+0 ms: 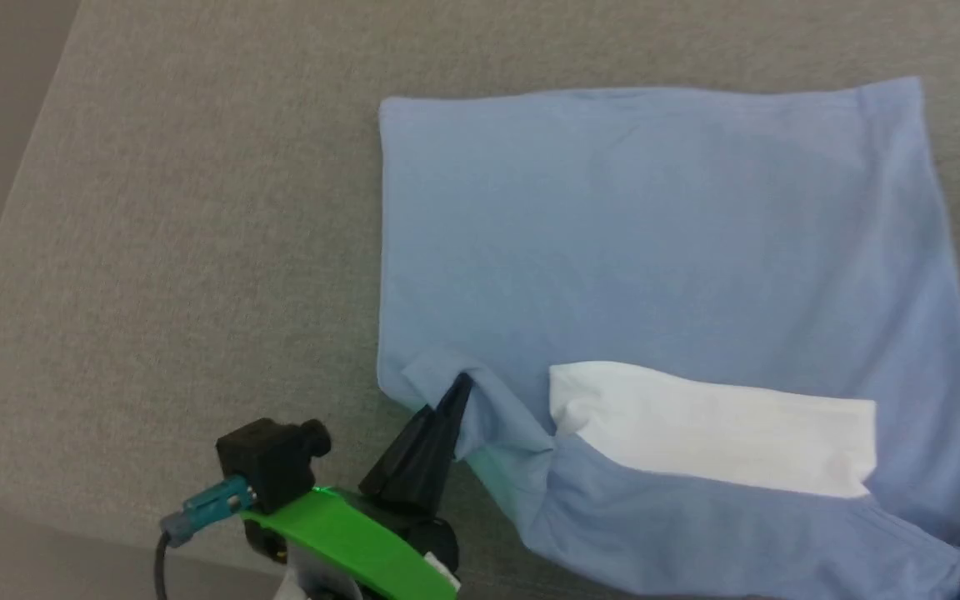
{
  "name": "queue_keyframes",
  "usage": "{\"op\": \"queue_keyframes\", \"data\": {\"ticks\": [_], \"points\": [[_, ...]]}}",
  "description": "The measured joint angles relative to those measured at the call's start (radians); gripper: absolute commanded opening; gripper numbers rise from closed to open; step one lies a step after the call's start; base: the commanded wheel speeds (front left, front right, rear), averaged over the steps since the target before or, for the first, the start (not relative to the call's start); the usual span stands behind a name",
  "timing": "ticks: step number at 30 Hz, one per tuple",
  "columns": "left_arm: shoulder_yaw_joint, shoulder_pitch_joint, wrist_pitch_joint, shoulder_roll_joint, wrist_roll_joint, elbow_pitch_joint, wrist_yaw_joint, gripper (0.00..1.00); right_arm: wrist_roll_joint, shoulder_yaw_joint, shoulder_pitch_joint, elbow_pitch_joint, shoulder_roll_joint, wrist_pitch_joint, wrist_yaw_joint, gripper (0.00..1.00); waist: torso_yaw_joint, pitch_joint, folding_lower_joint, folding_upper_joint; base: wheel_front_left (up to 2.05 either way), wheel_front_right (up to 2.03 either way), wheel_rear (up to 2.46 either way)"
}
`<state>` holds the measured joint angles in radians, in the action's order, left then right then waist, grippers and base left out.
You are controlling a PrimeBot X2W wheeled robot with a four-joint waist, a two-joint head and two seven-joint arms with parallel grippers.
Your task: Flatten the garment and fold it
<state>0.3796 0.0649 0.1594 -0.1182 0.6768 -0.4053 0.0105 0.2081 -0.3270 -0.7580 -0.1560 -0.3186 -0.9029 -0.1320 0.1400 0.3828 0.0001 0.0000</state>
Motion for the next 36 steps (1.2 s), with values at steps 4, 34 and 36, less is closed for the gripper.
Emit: {"op": "queue_keyframes", "data": {"ticks": [4,34,36], "points": [[0.027,-0.033,-0.008,0.013,-0.015,0.013,-0.011,0.0,-0.042,0.02,-0.056,-0.063,-0.018,-0.065,0.0,1.0,0.039,0.056,0.0,0.0,0.0,0.0,0.0],[-0.004,-0.101,-0.063,0.012,-0.017,0.101,0.001,0.0,0.036,0.038,-0.084,-0.148,-0.028,0.103,0.0,0.0,0.113,0.117,0.0,0.0,0.0,0.0,0.0],[-0.016,-0.098,-0.065,0.007,-0.017,0.107,0.007,0.0,0.06,0.025,-0.054,-0.142,-0.029,0.141,0.0,0.0,0.096,0.087,0.0,0.0,0.0,0.0,0.0]]}}
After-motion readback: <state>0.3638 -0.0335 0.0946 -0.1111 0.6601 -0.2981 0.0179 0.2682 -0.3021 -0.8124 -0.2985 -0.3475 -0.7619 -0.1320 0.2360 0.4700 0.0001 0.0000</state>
